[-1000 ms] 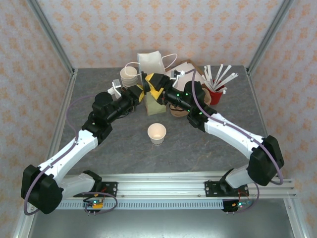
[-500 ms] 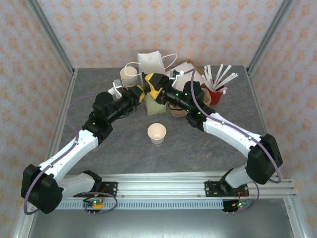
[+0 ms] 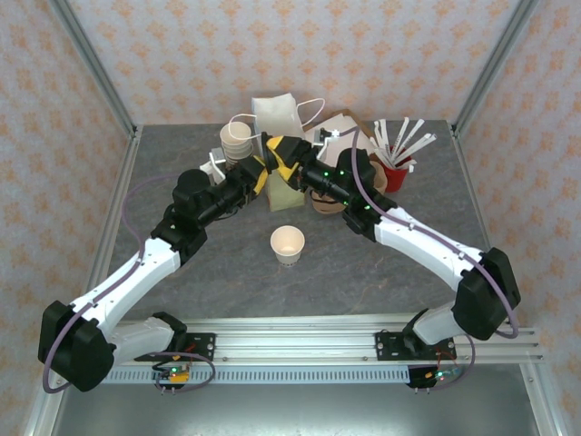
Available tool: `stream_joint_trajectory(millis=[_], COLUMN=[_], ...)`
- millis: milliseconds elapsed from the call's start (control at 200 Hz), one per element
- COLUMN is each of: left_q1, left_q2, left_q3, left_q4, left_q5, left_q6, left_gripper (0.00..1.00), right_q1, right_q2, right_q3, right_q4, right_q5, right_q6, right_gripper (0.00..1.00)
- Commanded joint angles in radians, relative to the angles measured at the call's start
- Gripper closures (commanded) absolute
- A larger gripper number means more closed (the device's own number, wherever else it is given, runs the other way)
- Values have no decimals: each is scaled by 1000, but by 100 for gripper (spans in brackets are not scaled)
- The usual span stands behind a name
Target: Pack the takeout coffee
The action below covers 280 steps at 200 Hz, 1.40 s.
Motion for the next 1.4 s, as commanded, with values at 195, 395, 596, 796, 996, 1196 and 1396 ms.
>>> stream_joint_trajectory(millis=[195,395,596,796,996,1196,1396], left_q1=[8,23,59,110,124,126,126], left_q2=[-128,-171,-181,-201,-203,-192,-189], left_q3=[86,186,200,157,120,112,113], left_q4=[-468,-765,-863,-876,-865,-852,-852], left_q5=[-182,-400,-485,-432,-390,-384,-381], left_q6=[309,618,757,812,816,816,816], left_gripper=[46,41,37,31,29,29,28], right_q1=[29,183,311,329,329,329,329], right_q2=[-238,-282,-147,-37,24,64,85], right_q3=[-77,-123,-95,-54,-37,-12,-8], right_q4=[-516,-762,-830,-830,-829,-824,-835], right_q5=[275,477,604,628,651,629,621], right_q6=[-611,-980,-1092,-1104,-1111,-1105,-1098], right_gripper=[31,32,32,32,32,32,32])
